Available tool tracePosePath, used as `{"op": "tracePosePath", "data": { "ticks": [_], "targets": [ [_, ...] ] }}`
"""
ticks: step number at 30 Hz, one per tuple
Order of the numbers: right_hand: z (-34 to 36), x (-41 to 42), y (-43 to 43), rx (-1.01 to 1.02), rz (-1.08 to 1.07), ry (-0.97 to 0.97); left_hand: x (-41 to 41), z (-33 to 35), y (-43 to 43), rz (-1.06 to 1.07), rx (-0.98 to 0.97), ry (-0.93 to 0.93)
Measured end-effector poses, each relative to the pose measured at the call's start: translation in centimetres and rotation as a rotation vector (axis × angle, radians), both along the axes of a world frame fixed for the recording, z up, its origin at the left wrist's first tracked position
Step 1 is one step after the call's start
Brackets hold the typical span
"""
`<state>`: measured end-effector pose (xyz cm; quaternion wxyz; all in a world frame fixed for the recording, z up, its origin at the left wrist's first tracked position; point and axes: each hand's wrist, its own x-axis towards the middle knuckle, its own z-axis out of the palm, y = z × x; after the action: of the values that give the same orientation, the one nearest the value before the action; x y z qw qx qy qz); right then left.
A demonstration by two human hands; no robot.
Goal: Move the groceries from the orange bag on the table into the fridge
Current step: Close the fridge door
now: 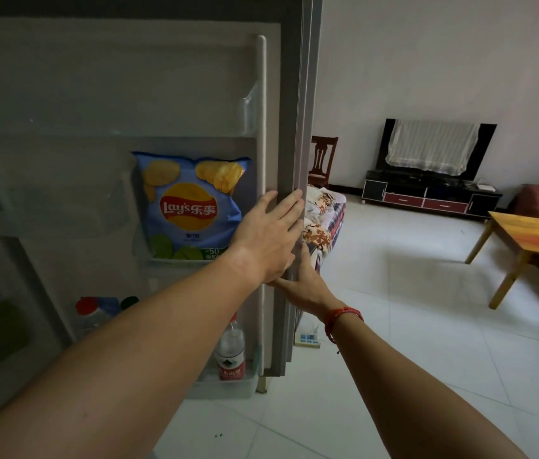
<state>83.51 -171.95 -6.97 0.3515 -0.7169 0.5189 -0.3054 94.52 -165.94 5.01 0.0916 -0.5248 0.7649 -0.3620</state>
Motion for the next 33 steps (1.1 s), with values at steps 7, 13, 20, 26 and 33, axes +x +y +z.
{"op": "tracePosePath", "data": {
  "ticks": [7, 13, 20, 26, 33],
  "targets": [
    [-0.2, -0.3, 2.1, 0.000, -0.015, -0.022, 0.6, -0.9, 1.4, -0.062, -0.029, 0.068],
    [-0.3, -0.9, 6.6, 0.001, -0.027, -0.029, 1.4, -1.6, 4.9, -0.123, -0.049, 0.129],
    [-0.3, -2.0, 14.5, 0.006, 0.018, -0.028, 3.5, -2.0, 11.5, -0.239, -0.082, 0.188],
    [0.0, -2.1, 21.2, -0.140, 0.073, 0.019, 5.3, -3.0, 18.3, -0.276, -0.099, 0.309],
    [-0.2, -0.5, 25.9, -0.275, 0.140, -0.073, 8.4, -5.0, 26.3, -0.280, -0.133, 0.495]
  ]
}}
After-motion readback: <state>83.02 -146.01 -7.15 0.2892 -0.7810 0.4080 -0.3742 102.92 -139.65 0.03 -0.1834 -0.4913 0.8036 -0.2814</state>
